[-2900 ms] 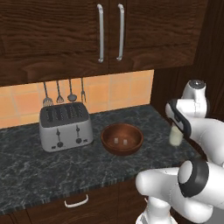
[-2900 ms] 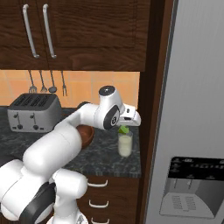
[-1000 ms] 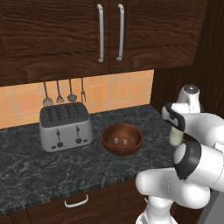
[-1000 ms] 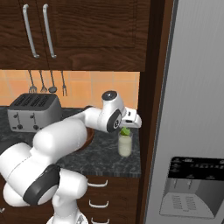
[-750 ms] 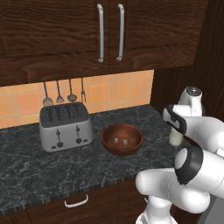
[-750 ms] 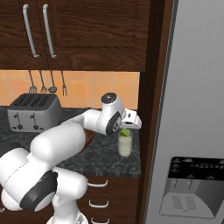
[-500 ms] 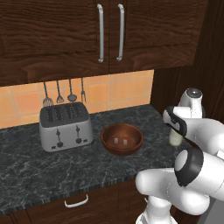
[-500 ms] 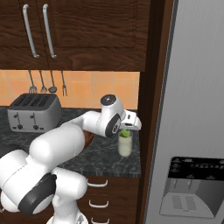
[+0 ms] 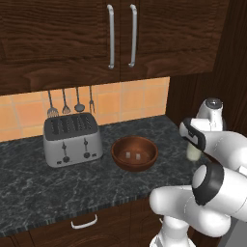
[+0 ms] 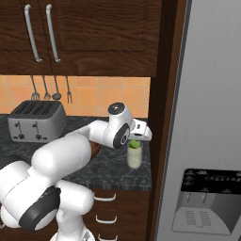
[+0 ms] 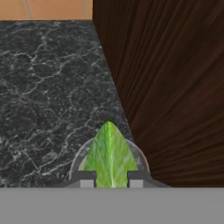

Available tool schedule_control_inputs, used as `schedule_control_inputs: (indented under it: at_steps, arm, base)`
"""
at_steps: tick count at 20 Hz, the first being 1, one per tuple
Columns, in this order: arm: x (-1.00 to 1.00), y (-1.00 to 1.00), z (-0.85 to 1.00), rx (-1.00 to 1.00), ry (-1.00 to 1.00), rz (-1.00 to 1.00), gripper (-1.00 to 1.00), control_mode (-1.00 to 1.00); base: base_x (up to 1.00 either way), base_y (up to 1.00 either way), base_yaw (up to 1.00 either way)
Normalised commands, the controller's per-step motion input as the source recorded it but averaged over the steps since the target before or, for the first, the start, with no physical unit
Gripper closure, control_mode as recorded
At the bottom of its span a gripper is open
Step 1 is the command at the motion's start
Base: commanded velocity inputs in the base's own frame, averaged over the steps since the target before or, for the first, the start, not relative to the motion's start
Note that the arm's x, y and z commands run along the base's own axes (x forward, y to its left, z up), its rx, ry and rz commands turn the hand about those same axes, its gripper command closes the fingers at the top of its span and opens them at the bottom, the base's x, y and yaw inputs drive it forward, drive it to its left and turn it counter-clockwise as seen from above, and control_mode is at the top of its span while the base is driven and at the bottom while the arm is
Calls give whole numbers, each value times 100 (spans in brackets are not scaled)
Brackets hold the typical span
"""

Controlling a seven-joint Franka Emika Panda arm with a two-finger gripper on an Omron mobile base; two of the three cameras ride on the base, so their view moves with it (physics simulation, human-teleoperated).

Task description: Grab a lemon wedge from the fridge and one ice cube from the ice bowl, and put them in the glass of lemonade.

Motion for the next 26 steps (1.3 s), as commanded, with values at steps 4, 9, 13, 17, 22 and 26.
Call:
schedule_control_inputs:
  at_steps: [4,9,13,17,22,26]
  arm:
    - [0,0,0,0,0,0,-100,-100]
    - [0,0,0,0,0,0,-100,-100]
    - [0,0,0,0,0,0,-100,-100]
    - [0,0,8,0,-2,0,-100,-100]
    - [-12,0,30,6,-13,0,-100,-100]
    - [0,0,26,3,-7,0,-100,-100]
  base:
    - [0,0,0]
    - [0,0,0]
    - [0,0,0]
    - [0,0,0]
    - [0,0,0]
    - [0,0,0]
